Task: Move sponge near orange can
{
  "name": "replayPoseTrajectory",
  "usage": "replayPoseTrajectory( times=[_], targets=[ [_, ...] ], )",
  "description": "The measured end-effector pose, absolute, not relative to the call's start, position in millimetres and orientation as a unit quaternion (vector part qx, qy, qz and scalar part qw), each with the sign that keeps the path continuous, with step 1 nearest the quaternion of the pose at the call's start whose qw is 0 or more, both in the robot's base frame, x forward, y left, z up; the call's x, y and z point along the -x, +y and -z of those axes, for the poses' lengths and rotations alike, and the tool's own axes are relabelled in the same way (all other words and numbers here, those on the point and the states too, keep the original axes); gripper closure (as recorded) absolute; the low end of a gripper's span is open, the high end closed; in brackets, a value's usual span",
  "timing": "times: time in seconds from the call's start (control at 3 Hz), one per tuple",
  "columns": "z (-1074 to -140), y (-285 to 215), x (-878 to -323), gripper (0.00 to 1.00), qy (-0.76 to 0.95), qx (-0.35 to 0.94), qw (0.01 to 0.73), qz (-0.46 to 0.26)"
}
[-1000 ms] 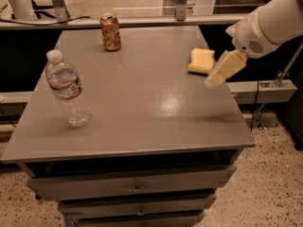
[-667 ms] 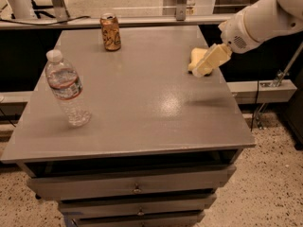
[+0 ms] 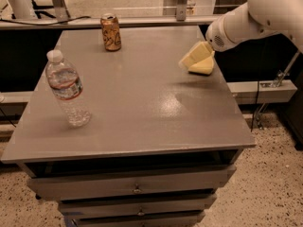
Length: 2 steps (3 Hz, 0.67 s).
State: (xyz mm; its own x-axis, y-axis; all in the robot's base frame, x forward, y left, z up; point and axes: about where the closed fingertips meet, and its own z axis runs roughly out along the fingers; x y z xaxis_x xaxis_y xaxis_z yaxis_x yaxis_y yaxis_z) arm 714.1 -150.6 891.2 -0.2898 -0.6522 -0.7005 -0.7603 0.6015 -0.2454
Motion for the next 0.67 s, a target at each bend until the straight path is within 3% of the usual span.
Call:
replayPoseTrajectory(
  times=[0.67],
  targets=[
    [-863.1, -189.1, -736.9, 0.00, 0.828, 0.402, 0.389, -0.046]
  ],
)
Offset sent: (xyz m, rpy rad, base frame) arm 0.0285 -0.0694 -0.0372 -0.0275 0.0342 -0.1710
